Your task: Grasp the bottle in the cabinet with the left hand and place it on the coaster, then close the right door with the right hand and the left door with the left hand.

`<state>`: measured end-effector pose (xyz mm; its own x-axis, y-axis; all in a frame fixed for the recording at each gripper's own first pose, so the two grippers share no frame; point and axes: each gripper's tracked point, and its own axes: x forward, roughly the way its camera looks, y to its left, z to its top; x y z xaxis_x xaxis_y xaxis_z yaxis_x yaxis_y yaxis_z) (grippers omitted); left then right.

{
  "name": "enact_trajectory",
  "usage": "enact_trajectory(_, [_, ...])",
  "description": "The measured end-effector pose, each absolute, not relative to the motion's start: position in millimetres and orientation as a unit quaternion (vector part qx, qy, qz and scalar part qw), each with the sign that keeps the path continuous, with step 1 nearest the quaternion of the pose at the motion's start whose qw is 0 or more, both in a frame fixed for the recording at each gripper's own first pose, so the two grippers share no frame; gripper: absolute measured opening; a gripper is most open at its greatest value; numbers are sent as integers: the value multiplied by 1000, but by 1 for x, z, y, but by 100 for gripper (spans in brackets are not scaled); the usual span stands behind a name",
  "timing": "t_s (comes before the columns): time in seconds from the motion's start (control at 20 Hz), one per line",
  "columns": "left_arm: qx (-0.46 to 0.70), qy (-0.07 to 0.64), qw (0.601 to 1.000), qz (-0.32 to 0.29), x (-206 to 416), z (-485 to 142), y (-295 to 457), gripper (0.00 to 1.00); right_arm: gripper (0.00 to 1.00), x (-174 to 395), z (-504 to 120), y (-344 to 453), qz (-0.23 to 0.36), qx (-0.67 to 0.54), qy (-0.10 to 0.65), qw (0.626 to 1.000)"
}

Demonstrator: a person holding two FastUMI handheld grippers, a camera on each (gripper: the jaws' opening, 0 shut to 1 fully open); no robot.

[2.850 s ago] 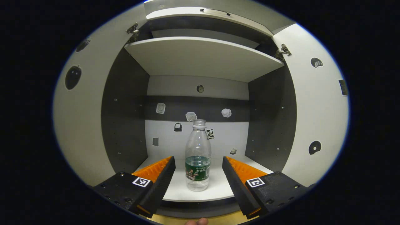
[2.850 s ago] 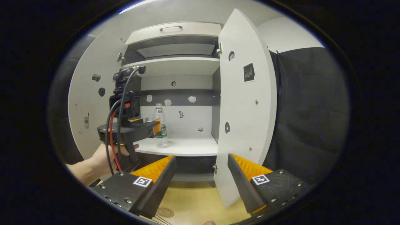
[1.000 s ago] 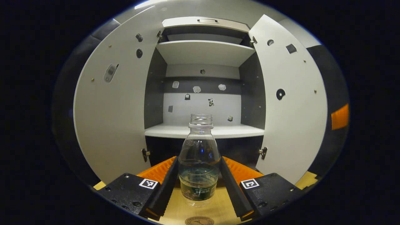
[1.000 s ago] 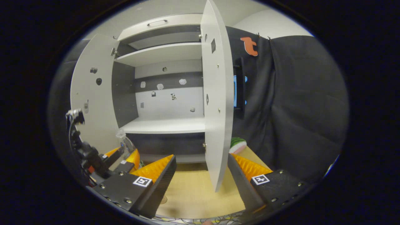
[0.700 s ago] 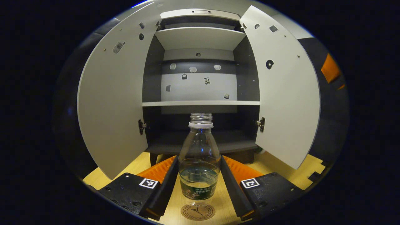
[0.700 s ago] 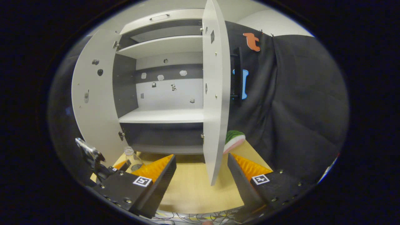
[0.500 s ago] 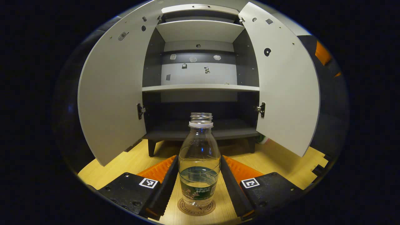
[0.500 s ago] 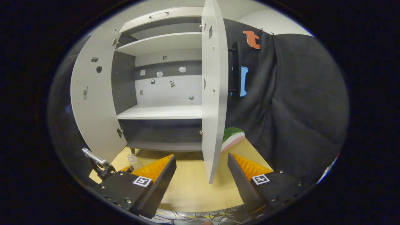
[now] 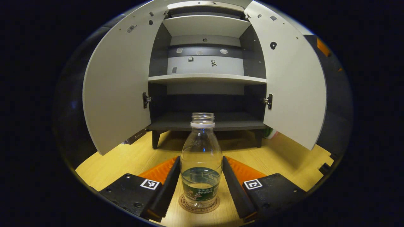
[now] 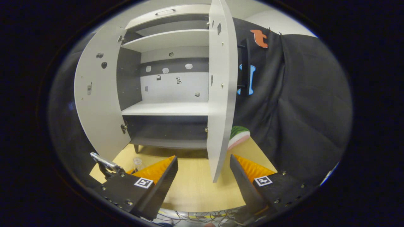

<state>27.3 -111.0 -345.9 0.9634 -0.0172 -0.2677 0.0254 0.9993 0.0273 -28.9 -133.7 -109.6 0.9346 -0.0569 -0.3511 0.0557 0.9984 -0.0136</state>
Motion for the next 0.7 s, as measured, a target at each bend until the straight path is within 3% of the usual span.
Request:
enact_trajectory(0.15, [14, 154, 988, -9, 16, -357, -108, 83, 100, -32, -111, -136, -30, 1, 179, 983])
enact_trajectory(0.7, [32, 118, 992, -20, 16, -316, -113, 90, 100, -39, -107, -137, -27, 21, 171, 985])
